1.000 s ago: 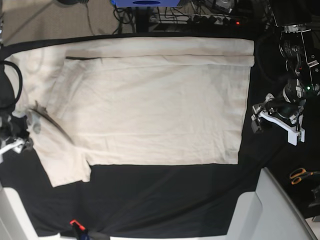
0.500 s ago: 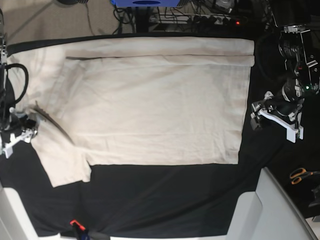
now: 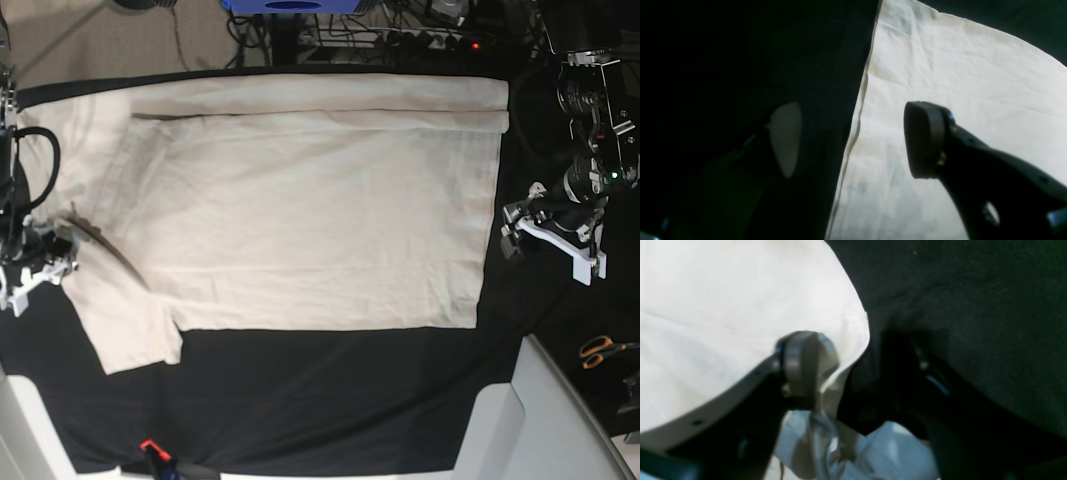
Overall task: Fold the T-shirt properly
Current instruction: 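Pinch the shirt's side edge near the sleeve with the right gripper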
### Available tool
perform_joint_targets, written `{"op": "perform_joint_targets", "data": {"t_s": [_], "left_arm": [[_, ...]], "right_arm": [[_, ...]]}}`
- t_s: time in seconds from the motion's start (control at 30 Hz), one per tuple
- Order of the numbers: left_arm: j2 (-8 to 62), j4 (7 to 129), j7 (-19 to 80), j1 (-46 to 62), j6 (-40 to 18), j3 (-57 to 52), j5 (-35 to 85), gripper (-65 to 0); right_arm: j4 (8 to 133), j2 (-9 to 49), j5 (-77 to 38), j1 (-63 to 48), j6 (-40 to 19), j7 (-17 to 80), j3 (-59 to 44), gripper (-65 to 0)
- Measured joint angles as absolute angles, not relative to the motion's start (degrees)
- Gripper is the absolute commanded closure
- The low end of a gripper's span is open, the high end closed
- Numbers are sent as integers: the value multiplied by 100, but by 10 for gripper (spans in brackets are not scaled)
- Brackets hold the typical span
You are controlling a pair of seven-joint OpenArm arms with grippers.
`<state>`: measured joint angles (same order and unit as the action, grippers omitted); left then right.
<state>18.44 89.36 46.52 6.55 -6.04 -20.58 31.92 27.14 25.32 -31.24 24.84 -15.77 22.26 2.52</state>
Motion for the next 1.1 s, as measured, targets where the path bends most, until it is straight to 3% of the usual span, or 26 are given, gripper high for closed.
{"op": "perform_joint_targets", "data": {"t_s": [0.2, 0.8, 0.93, 1.1], "left_arm": [[1844, 8936, 4650, 617, -604, -2058, 3194, -457], [1846, 8934, 4633, 655, -602, -2058, 3188, -457], [1844, 8934, 4633, 652, -604, -2058, 3192, -457], [1844, 8934, 4633, 652, -604, -2058, 3192, -457]], "right_arm": [[2714, 2497, -3087, 2528, -1566, 2250, 281, -266], [2359, 2187, -1406, 3157, -1564, 2998, 242, -267], [2338, 2209, -1382, 3186, -1557, 2873, 235, -351], [2340, 2303, -1396, 3315, -1544, 2842, 215, -363]]}}
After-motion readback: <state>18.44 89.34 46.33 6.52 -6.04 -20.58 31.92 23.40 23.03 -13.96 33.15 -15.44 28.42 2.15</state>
